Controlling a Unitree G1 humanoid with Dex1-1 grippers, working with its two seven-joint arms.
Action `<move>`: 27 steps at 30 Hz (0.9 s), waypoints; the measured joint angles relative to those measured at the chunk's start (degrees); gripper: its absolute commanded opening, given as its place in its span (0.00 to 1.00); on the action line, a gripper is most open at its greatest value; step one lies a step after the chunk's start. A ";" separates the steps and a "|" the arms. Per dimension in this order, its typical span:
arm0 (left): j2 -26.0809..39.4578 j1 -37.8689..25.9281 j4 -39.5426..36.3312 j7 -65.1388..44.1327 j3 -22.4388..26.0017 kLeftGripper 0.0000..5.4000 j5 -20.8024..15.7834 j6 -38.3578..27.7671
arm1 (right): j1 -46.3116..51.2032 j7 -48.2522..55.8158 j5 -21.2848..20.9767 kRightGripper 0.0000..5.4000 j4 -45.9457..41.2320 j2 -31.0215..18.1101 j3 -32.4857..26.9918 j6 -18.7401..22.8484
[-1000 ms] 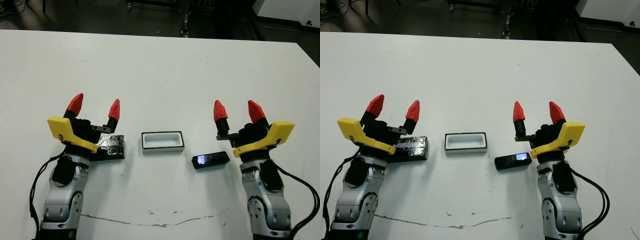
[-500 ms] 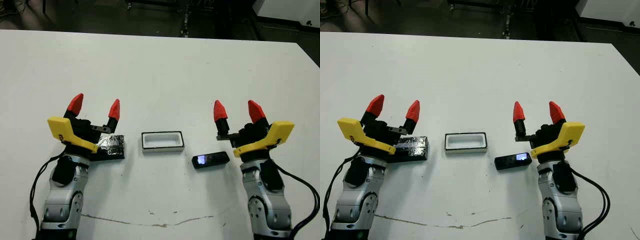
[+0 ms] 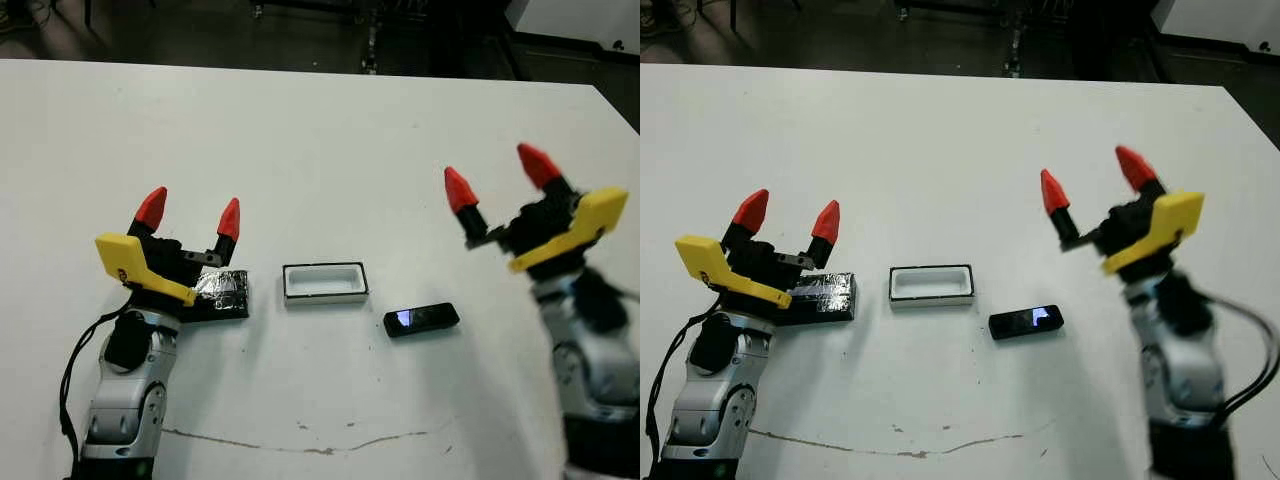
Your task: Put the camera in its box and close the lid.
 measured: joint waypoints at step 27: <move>0.00 0.06 -0.07 0.14 0.10 1.00 0.66 0.04 | -19.89 44.65 -7.11 1.00 9.45 -21.02 18.48 4.25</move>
